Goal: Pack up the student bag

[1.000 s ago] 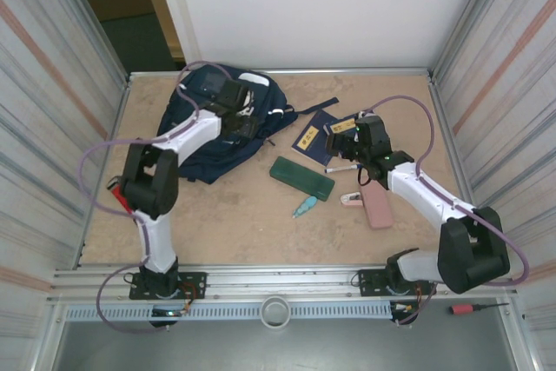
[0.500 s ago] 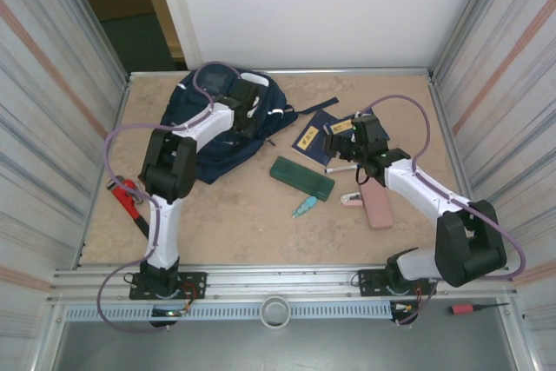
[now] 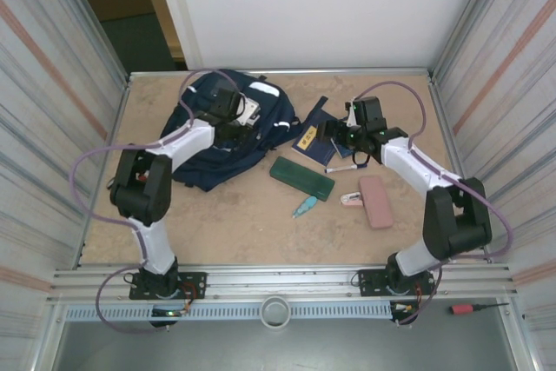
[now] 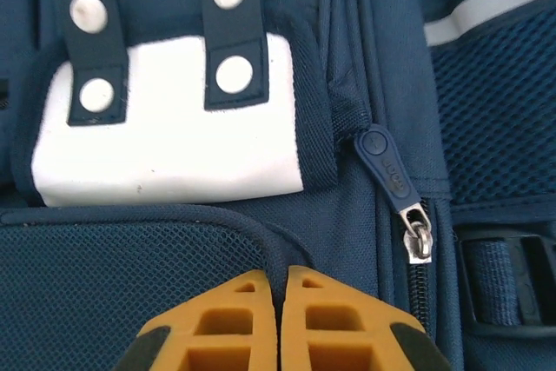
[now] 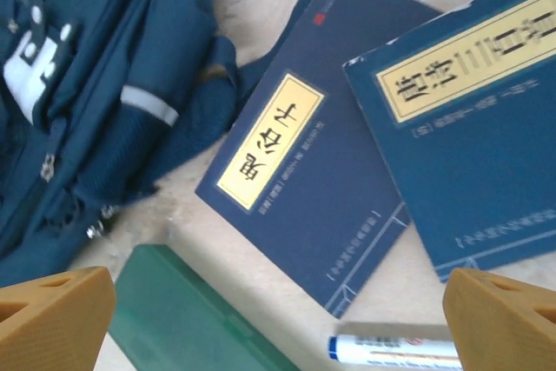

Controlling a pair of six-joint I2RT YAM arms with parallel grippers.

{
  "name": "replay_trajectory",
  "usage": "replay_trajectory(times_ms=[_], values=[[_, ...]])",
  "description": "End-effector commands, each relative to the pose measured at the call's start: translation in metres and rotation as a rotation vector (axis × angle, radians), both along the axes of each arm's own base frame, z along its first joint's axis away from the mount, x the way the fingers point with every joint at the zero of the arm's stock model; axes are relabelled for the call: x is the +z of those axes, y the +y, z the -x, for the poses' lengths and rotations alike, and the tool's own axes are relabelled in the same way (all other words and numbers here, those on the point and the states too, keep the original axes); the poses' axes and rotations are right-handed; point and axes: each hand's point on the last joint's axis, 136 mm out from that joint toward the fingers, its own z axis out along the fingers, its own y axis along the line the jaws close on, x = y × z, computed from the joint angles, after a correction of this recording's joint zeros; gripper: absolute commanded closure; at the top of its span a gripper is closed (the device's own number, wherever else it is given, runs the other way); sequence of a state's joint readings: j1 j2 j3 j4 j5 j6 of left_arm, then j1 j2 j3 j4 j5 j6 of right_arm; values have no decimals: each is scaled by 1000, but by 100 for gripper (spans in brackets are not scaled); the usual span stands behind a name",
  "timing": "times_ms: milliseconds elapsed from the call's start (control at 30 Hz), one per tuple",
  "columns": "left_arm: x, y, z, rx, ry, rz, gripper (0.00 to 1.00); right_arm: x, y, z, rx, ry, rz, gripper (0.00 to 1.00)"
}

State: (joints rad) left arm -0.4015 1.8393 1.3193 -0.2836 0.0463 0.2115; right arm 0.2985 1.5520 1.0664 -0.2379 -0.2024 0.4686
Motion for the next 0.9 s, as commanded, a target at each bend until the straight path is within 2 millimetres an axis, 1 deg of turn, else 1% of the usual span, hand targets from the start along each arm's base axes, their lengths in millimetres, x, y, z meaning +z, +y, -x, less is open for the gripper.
replay_trajectory(times_ms=[0,67,100,267,400,500,567,633,667,733,767,833,867], values=[[52,-28,-6,-159,-158,171,100,0,50,-6,92,75,-149,7],[54,-24,-8,-150,-162,198,100,-9,71,-16,112,97,-153,8],[55,-22,-9,-147,-158,217,100,-14,79,-23,106,108,-171,9],[64,-18,-12,-153,-152,310,100,-40,103,-53,66,181,-338,17],[72,-17,-12,-169,-151,368,100,-52,126,-68,88,223,-435,22],[69,-17,-13,-178,-140,371,100,-54,139,-77,101,229,-494,30],[66,-18,-13,-182,-130,370,100,-55,145,-82,103,230,-516,42],[66,-17,-17,-174,-128,367,100,-52,149,-86,106,227,-540,59],[65,-17,-20,-165,-128,362,100,-48,148,-88,100,217,-552,67],[65,-12,-29,-125,-135,339,100,-36,147,-90,84,188,-572,79],[66,-6,-37,-77,-140,316,99,-26,146,-91,73,168,-587,84],[69,8,-50,22,-143,267,88,-8,143,-92,40,128,-626,88],[73,14,-54,65,-143,249,83,5,140,-94,15,99,-654,90]])
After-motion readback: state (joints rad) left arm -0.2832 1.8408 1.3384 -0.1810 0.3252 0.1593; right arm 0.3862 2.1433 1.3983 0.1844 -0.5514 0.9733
